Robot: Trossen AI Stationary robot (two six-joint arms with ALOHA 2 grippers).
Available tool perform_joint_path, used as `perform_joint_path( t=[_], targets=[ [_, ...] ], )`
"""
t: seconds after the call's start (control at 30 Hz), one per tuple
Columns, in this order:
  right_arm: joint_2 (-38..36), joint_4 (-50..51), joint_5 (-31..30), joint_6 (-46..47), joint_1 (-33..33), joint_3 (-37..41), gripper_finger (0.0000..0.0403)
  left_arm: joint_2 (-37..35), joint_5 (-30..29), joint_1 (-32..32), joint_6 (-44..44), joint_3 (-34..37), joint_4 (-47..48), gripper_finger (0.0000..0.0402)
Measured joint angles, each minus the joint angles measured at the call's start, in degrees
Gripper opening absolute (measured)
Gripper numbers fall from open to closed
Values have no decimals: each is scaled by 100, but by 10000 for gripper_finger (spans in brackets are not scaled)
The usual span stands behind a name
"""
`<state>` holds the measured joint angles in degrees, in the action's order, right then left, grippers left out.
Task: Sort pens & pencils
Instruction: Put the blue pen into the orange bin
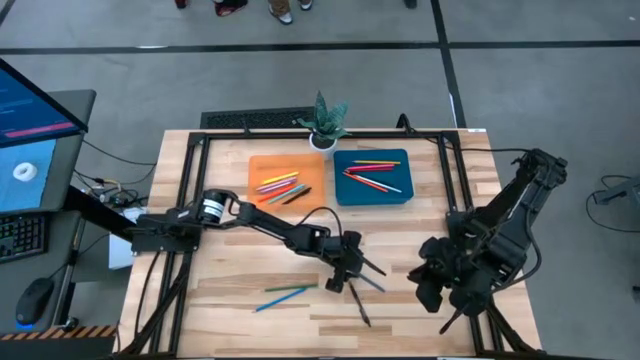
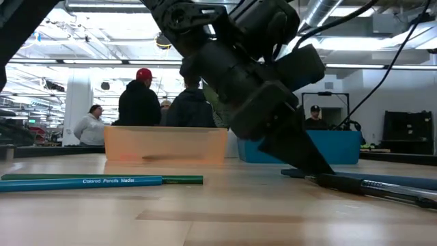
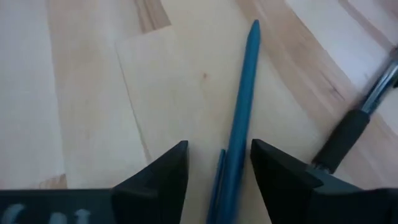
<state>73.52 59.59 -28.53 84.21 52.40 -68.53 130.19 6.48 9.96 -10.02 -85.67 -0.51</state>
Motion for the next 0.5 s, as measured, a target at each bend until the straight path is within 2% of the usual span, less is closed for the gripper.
perform_joint_path(
  t=[0.13, 0.33, 0.5],
  targets=[
    [0, 3, -9, -4, -4, 0, 77, 61, -30, 15, -208, 3, 190, 132],
    [0, 49, -6, -17, -2, -1, 77, 69, -120, 45, -279, -7, 410, 21],
    [0, 108, -5, -16, -2, -2, 77, 53, -316, 52, 75, -54, 361, 24]
  ],
)
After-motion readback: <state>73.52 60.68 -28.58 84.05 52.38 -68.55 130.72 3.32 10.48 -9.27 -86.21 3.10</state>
